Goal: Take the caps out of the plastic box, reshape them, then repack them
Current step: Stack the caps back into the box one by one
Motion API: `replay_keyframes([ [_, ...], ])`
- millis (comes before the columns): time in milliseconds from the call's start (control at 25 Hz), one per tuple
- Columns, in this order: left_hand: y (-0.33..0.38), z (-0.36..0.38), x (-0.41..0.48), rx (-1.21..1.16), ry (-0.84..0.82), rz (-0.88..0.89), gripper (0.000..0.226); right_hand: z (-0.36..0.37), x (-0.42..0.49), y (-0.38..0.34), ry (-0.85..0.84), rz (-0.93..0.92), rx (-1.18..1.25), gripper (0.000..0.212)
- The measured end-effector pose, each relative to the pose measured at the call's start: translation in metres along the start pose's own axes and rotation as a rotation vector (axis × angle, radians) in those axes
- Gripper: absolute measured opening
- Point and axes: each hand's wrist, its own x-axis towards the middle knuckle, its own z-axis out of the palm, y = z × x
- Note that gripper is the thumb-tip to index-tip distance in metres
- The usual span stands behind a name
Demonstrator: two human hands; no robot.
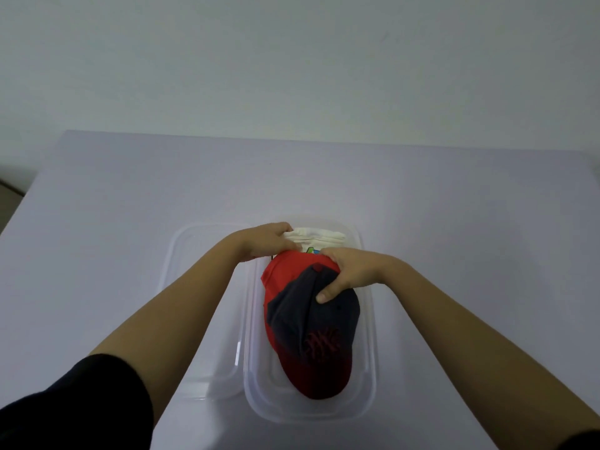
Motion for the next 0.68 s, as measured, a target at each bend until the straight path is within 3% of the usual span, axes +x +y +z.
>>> replay_keyframes([
  [120, -0.002, -0.002, -0.001, 0.326, 0.287, 0.119, 0.041, -0.012, -0.01, 0.0, 0.157, 0.057, -0.094, 0.066],
  [240, -0.004, -0.004, 0.002, 0.323, 0.375, 0.19, 0.031, -0.028, -0.012, 0.007, 0.607, -0.017, -0.155, 0.041],
  [280, -0.004, -0.004, 0.003, 0.332, 0.382, 0.198, 0.03, -0.032, -0.009, 0.01, 0.66, -0.011, -0.253, 0.039],
  [400, -0.001, 0.0, 0.011, 0.456, 0.449, 0.226, 0.025, -0.027, 0.009, 0.017, 0.571, 0.092, -0.445, 0.034],
  [560, 0.0, 0.003, 0.02, 0.695, 0.563, 0.125, 0.029, -0.022, 0.025, 0.013, 0.681, 0.191, -0.478, 0.029],
  [680, -0.006, 0.001, 0.002, 0.555, 0.657, 0.226, 0.03, -0.014, 0.011, 0.016, 0.789, 0.088, -0.433, 0.032],
])
